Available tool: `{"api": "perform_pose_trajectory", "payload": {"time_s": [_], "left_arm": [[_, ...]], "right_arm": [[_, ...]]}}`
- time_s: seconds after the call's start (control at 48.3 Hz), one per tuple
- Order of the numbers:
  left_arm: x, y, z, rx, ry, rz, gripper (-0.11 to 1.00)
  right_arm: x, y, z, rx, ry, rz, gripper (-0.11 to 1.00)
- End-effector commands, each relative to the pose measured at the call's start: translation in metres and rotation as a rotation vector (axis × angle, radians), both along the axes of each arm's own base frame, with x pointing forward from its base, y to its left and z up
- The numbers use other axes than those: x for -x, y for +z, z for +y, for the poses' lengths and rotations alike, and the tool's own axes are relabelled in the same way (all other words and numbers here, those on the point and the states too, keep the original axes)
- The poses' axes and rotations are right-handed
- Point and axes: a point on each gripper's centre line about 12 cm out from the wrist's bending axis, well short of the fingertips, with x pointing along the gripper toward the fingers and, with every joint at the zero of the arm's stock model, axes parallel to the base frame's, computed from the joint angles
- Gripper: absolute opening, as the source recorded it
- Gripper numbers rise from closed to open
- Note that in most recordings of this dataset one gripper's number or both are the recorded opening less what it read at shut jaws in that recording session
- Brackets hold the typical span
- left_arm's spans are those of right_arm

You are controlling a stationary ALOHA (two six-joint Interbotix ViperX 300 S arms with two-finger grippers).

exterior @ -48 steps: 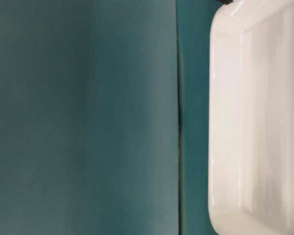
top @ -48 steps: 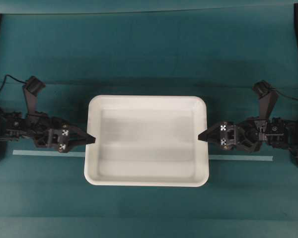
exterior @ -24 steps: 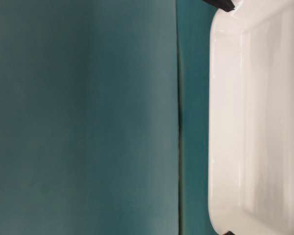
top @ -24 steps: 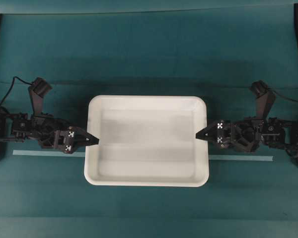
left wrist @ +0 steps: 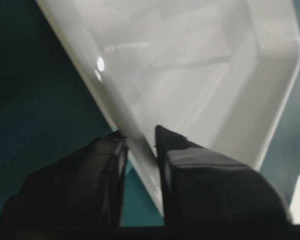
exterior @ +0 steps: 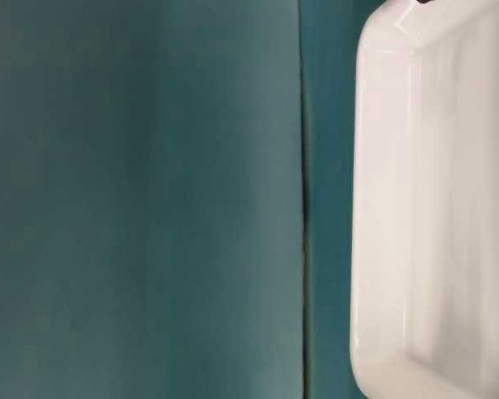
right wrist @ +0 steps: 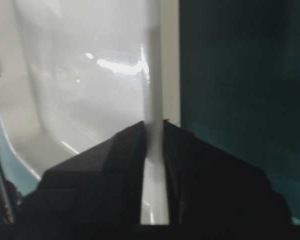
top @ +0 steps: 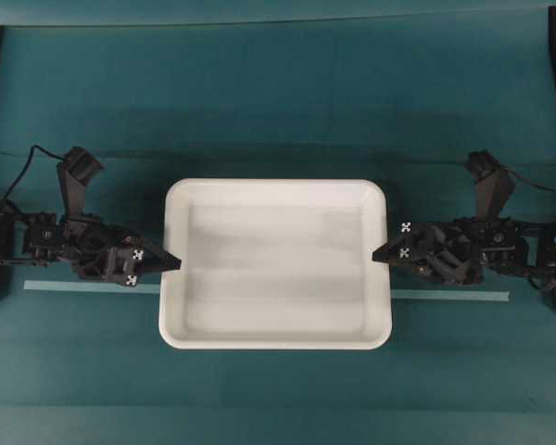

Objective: Lift the white case with both hands.
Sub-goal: 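Close both grippers on the tray's left and right rims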

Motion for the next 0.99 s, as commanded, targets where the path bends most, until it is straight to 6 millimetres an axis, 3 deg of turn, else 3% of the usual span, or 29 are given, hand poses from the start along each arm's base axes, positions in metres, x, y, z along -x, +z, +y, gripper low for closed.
{"api": "perform_pose_trajectory", "payload": {"time_s": [0.0, 0.435, 0.6, 0.973], "left_arm": [[-0.003, -0.002, 0.0, -0.004, -0.001, 0.008, 0.15], [-0.006, -0.004, 0.003, -0.001, 0.01, 0.045, 0.15], [-0.009, -0.001, 0.004, 0.024, 0.028, 0.043, 0.15], [-0.026, 0.043, 0.002, 0.054, 0.039, 0.021, 0.13]], "right_arm": [[-0.004, -0.004, 0.0, -0.008, -0.003, 0.026, 0.1], [-0.005, -0.004, 0.001, -0.015, -0.001, 0.036, 0.1], [-0.008, 0.004, 0.001, -0.022, -0.004, 0.004, 0.1], [-0.008, 0.034, 0.001, -0.064, 0.011, -0.004, 0.1]]}}
